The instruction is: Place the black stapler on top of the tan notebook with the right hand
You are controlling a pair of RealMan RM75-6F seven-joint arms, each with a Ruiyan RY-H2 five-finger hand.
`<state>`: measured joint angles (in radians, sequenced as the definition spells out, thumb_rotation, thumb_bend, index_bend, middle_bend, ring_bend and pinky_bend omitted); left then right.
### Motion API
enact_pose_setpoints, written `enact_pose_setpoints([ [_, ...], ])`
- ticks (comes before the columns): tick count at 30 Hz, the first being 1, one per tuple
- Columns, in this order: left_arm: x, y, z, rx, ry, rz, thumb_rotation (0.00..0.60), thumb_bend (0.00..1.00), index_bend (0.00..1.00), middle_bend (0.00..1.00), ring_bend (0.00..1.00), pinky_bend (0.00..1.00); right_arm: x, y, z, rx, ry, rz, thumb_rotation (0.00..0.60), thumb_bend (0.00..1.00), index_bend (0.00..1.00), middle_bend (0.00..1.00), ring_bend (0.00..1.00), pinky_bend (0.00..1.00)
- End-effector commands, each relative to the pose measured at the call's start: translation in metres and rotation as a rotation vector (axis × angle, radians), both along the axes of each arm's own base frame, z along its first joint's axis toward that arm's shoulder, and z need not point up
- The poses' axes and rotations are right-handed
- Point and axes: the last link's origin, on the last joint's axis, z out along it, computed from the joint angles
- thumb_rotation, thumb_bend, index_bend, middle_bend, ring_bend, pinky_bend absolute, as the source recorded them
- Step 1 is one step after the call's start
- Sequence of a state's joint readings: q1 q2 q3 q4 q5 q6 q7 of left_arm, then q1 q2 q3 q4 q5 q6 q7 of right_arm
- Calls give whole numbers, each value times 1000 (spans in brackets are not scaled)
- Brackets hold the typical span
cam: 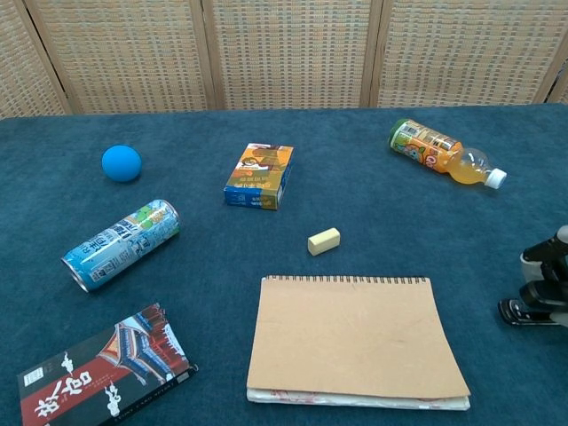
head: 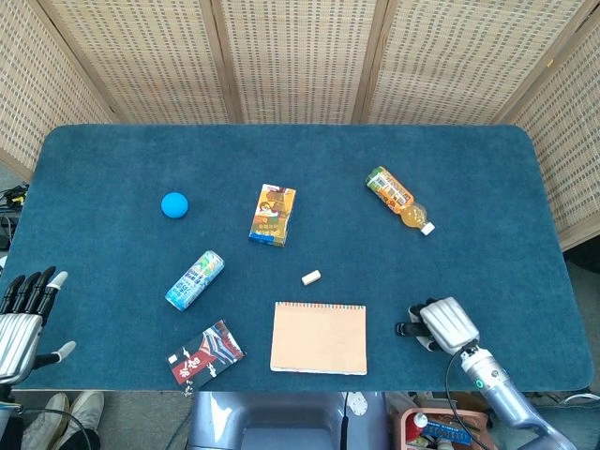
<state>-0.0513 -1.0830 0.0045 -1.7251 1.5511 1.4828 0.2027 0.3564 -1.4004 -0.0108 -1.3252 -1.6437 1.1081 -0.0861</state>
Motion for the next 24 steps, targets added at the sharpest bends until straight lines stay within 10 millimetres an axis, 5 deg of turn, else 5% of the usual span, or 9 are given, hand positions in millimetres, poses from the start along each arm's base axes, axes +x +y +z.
enact_pose_setpoints([
  [1, 0, 0, 0, -1, -1, 0, 600, 0, 0, 0, 0, 0, 9, 3, 8, -22, -30, 40, 600, 465, 598, 624, 505, 636],
  [12, 2, 1, 3, -6, -23, -6, 600, 0, 0, 0, 0, 0, 91, -4, 30, 0, -80, 240, 600, 470, 598, 624, 505, 636],
  [17, 1, 3, 7, -6, -37, -2, 600, 0, 0, 0, 0, 0, 141, -13, 13, 93, -51, 318, 600, 476, 598, 624, 505, 647],
  [24, -1, 5, 10, -7, -50, 10, 600, 0, 0, 0, 0, 0, 184, -26, -30, 167, 8, 358, 600, 488, 598, 624, 505, 655],
])
